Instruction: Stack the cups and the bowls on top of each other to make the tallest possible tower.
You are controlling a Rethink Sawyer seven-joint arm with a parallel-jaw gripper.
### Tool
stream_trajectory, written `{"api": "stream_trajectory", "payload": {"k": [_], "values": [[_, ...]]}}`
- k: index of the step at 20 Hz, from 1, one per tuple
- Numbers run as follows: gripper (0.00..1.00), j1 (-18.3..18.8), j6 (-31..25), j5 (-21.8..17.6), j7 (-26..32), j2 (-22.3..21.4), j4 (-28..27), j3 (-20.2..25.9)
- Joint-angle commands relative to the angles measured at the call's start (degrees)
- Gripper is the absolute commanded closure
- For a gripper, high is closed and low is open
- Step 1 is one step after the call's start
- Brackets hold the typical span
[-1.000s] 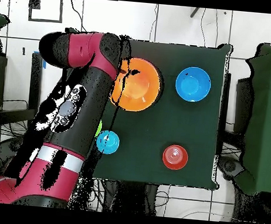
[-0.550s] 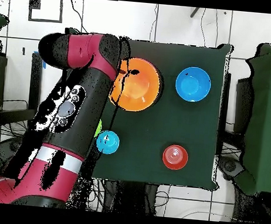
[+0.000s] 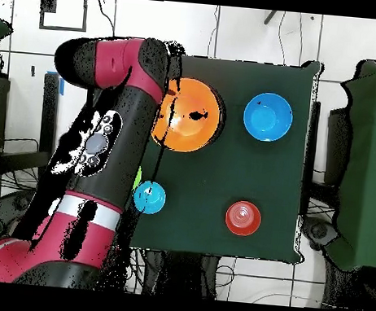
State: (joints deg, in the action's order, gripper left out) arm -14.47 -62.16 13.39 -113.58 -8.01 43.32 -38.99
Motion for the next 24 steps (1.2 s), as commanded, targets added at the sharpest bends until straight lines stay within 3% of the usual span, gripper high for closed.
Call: {"api": "stream_trajectory", "payload": {"k": [1,12,18,24], "values": [[0.00,1.54,-7.81,-0.25,-4.45,3.55,-6.60,4.29],[0.00,1.67,-9.19,0.20,-3.67,3.56,-8.14,5.31],[0.00,-0.47,-6.83,-1.13,-3.23,-0.01,-1.27,5.88],[0.00,-1.27,-6.99,-2.05,-3.50,-1.20,0.06,4.87]]}}
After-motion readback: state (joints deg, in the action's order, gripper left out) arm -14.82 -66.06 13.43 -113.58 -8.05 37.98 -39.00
